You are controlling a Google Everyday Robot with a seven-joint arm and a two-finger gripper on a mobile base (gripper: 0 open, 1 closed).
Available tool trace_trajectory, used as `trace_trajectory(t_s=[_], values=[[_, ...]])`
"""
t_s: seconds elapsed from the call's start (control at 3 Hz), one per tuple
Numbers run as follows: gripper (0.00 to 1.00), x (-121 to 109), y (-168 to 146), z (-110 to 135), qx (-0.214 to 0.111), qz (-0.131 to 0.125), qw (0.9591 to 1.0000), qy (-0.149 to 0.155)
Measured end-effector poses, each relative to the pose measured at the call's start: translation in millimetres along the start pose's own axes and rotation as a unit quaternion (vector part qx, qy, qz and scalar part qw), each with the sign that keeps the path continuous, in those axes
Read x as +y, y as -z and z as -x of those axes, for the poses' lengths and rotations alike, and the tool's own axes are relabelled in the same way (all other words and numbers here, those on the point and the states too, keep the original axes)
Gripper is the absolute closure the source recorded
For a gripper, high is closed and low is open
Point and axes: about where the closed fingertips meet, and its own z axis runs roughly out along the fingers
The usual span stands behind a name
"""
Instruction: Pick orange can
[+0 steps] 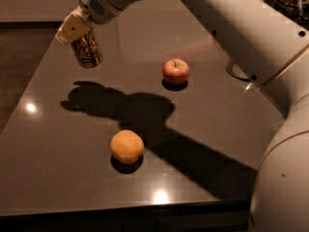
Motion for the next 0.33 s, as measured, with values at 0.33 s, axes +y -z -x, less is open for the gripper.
trace_trajectory(t_s=[0.33], values=[[1.0, 0.4, 1.4, 1.3, 0.0, 0.001, 1.0, 0.001]])
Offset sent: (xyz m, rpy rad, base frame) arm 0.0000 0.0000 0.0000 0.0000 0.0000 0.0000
